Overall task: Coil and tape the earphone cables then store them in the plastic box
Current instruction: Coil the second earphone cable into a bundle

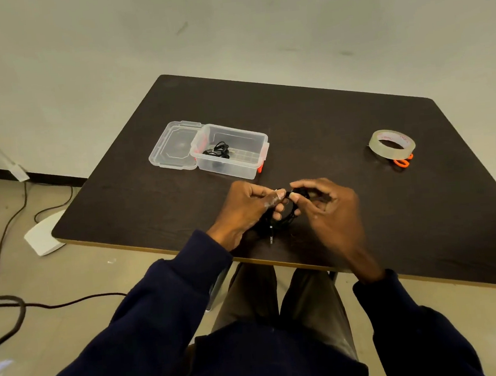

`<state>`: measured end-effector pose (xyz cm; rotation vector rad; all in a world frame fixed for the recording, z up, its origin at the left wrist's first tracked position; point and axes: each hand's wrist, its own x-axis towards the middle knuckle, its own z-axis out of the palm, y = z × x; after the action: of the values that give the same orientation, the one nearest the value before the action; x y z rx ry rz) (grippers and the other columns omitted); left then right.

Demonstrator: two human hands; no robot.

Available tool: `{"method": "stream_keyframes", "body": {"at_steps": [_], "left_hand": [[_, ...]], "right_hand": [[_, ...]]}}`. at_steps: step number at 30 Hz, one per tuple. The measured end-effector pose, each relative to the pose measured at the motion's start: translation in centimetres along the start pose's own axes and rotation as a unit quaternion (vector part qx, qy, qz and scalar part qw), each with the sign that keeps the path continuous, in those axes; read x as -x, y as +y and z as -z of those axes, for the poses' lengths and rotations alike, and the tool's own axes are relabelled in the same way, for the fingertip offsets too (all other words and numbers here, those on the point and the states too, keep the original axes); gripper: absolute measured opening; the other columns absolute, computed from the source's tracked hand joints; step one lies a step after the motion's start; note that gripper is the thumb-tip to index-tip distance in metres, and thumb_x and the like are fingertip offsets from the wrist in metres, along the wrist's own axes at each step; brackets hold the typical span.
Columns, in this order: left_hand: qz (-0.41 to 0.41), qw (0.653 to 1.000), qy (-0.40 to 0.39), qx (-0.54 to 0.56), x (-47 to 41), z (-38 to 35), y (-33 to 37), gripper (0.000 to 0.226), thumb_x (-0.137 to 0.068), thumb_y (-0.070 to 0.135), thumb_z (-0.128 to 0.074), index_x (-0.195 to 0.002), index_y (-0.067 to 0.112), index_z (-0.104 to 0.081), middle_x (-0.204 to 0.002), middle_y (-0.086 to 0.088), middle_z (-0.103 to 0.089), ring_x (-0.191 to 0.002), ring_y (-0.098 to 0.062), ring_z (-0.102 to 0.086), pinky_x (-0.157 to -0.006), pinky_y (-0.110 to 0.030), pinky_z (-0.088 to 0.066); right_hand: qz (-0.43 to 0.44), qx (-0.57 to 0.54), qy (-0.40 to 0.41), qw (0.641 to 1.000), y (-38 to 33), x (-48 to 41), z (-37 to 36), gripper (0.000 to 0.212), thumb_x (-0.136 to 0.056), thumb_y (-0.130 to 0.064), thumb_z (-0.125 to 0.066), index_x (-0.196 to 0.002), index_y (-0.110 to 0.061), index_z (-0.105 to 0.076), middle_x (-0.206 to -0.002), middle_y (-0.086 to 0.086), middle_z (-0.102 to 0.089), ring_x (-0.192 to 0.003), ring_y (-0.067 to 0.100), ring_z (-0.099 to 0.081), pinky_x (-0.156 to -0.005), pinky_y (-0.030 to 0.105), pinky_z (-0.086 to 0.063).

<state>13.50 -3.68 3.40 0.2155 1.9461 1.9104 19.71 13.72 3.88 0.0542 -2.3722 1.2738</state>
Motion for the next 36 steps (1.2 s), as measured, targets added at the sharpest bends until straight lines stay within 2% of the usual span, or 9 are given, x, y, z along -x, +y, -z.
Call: {"method": "stream_keyframes", "body": {"at_steps": [4, 7, 10, 13, 17, 20, 25, 30, 36], "left_hand": [[0.002, 0.999, -0.030, -0.018, 0.2, 0.2, 0.3, 0.018, -0.098, 0.020, -0.069, -0.097, 0.005, -0.079, -0.072, -0.001, -0.073, -0.066, -0.015, -0.072, -0.061, -0.018, -0.055], [0.007, 0.998, -0.059, -0.030, 0.3, 0.3, 0.7, 0.021, -0.099, 0.025, -0.066, -0.092, 0.009, -0.079, -0.068, 0.003, -0.071, -0.068, -0.015, -0.075, -0.060, -0.012, -0.052], [0.018, 0.995, -0.087, -0.052, 0.1, 0.6, 1.1, 0.027, -0.100, 0.032, -0.064, -0.081, 0.024, -0.082, -0.066, 0.003, -0.068, -0.074, -0.017, -0.077, -0.061, -0.011, -0.052], [0.030, 0.994, -0.097, -0.046, -0.2, 0.7, 1.2, 0.030, -0.098, 0.036, -0.065, -0.077, 0.024, -0.082, -0.060, 0.006, -0.064, -0.063, -0.013, -0.073, -0.057, -0.010, -0.050], [0.033, 0.994, -0.103, -0.031, -0.4, 0.6, 1.1, 0.029, -0.097, 0.034, -0.066, -0.082, 0.015, -0.081, -0.062, 0.003, -0.064, -0.053, -0.008, -0.060, -0.058, -0.016, -0.052], [0.019, 0.996, -0.086, -0.034, -0.3, 0.4, 1.3, 0.028, -0.099, 0.027, -0.065, -0.084, 0.008, -0.079, -0.066, 0.001, -0.071, -0.050, -0.005, -0.056, -0.052, -0.014, -0.048], [0.005, 0.994, -0.071, -0.080, -0.1, 0.0, 1.3, 0.029, -0.101, 0.028, -0.064, -0.088, 0.006, -0.077, -0.068, -0.002, -0.074, -0.048, -0.004, -0.054, -0.051, -0.014, -0.044], [-0.012, 0.986, -0.090, -0.141, 0.0, -0.3, 2.0, 0.030, -0.101, 0.031, -0.064, -0.084, 0.011, -0.078, -0.054, 0.006, -0.062, -0.048, 0.000, -0.050, -0.052, -0.012, -0.041], [-0.004, 0.982, -0.147, -0.119, 0.4, -0.1, 2.9, 0.034, -0.103, 0.031, -0.059, -0.080, 0.010, -0.074, -0.053, 0.006, -0.056, -0.050, -0.001, -0.047, -0.052, -0.011, -0.039]], "right_hand": [[-0.089, -0.113, -0.054, 0.988, 0.1, -0.6, 0.8, 0.022, -0.093, -0.008, -0.072, -0.112, -0.015, -0.078, -0.102, 0.000, -0.078, -0.083, 0.016, -0.078, -0.076, 0.026, -0.063], [-0.156, -0.203, -0.085, 0.963, 0.0, -1.3, 1.8, 0.019, -0.094, -0.002, -0.068, -0.105, -0.012, -0.079, -0.100, 0.005, -0.079, -0.088, 0.024, -0.078, -0.077, 0.027, -0.063], [-0.194, -0.230, -0.117, 0.947, 0.0, -1.9, 2.6, 0.021, -0.096, 0.005, -0.062, -0.100, -0.006, -0.080, -0.101, 0.013, -0.078, -0.093, 0.027, -0.077, -0.078, 0.027, -0.062], [-0.224, -0.239, -0.139, 0.934, -0.1, -2.5, 3.6, 0.025, -0.095, 0.006, -0.060, -0.092, -0.006, -0.081, -0.100, 0.021, -0.076, -0.082, 0.024, -0.074, -0.074, 0.024, -0.061], [-0.231, -0.237, -0.165, 0.929, -0.4, -2.8, 4.3, 0.004, -0.081, -0.016, -0.080, -0.082, -0.015, -0.084, -0.095, 0.016, -0.078, -0.082, 0.020, -0.073, -0.076, 0.022, -0.061], [-0.197, -0.196, -0.179, 0.944, -0.1, -2.9, 4.4, 0.035, -0.053, -0.040, -0.088, -0.080, -0.017, -0.083, -0.092, 0.010, -0.080, -0.086, 0.019, -0.076, -0.076, 0.022, -0.061], [-0.174, -0.120, -0.196, 0.958, 0.3, -2.9, 4.6, 0.044, -0.050, -0.042, -0.092, -0.085, -0.017, -0.081, -0.089, 0.005, -0.080, -0.084, 0.017, -0.077, -0.074, 0.020, -0.060], [-0.165, -0.131, -0.198, 0.957, 0.6, -3.6, 5.5, 0.013, -0.076, -0.006, -0.087, -0.083, -0.015, -0.081, -0.083, 0.012, -0.078, -0.070, 0.018, -0.073, -0.070, 0.022, -0.059], [-0.174, -0.180, -0.257, 0.934, 0.8, -5.1, 8.4, 0.038, -0.064, -0.029, -0.089, -0.098, -0.013, -0.082, -0.096, 0.020, -0.077, -0.080, 0.023, -0.074, -0.074, 0.024, -0.061]]}}
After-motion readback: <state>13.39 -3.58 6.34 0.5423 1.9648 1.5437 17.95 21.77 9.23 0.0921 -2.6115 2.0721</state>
